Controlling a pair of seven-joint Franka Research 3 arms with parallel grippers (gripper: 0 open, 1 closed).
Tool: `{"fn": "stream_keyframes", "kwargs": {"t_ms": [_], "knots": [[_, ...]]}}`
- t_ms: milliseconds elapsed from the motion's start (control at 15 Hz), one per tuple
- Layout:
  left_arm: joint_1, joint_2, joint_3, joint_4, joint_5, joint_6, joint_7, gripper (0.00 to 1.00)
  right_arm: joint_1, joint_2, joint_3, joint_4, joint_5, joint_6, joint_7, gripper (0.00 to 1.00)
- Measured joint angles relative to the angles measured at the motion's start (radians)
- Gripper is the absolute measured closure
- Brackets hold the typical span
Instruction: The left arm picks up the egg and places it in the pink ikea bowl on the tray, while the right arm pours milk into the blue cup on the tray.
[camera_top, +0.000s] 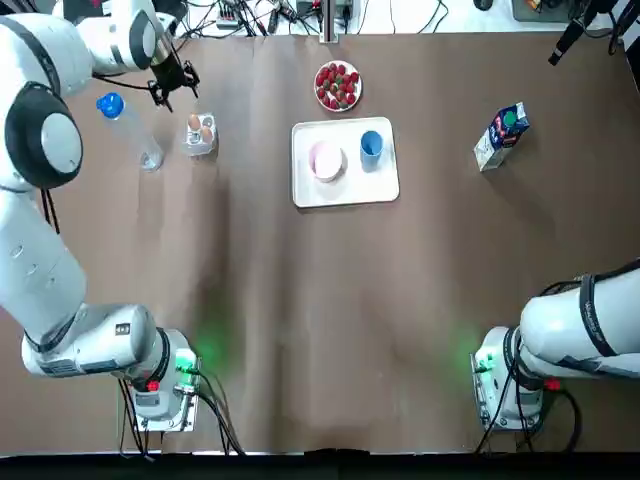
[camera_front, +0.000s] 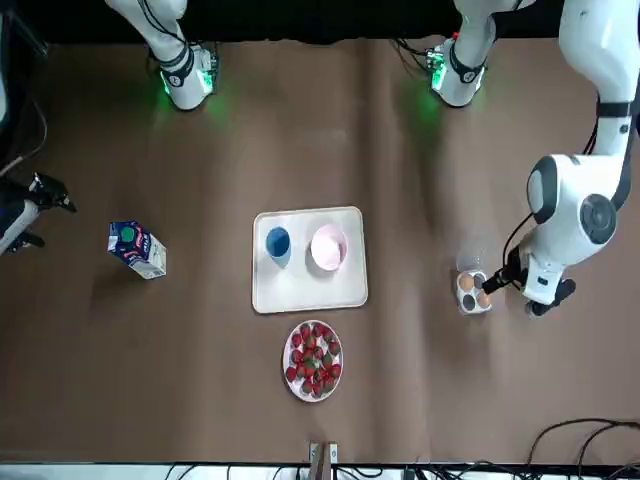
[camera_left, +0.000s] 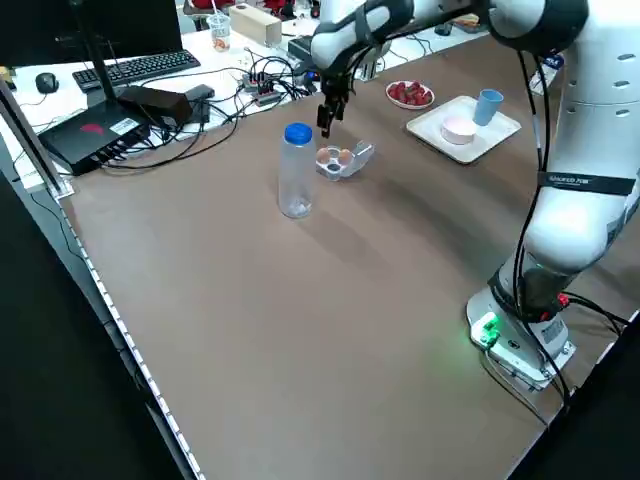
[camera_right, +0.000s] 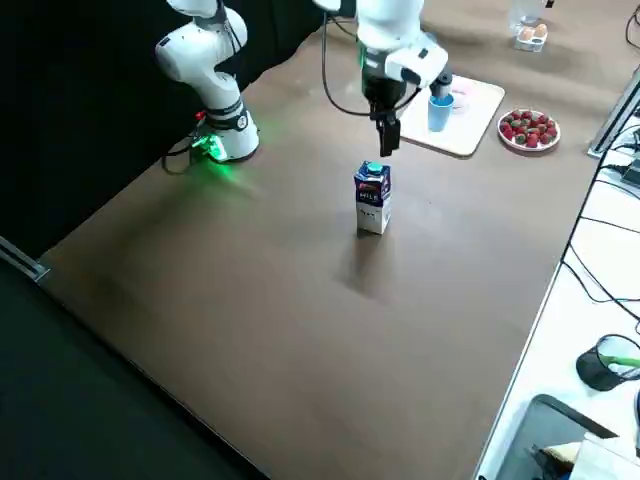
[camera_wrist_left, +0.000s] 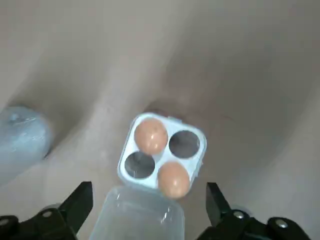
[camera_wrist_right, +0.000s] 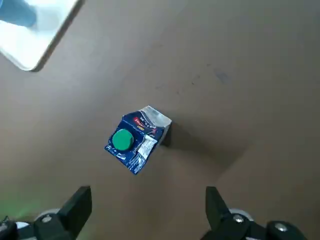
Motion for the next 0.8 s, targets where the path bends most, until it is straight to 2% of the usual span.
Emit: {"fn": "stream_keyframes", "kwargs": {"t_ms": [267,400,600,800], "knots": [[0.001,0.072,0.000,0.002,0.064,0.074,-0.070,0.00,-0.036,0.047,0.000,0.001,0.049,-0.001,-0.183,0.00],[0.001,0.098,0.000,0.003,0.102,0.101,-0.102,0.00,-0.073,0.079,0.000,0.001,0.144,-0.005,-0.283,0.00],[-0.001,0.122,0.000,0.011,0.124,0.118,-0.133,0.00,-0.156,0.141,-0.001,0.001,0.278,-0.008,-0.545,0.00],[-0.001,0.130,0.000,0.014,0.126,0.118,-0.135,0.03,-0.200,0.195,-0.001,0.001,0.317,-0.014,-0.746,0.00]]}}
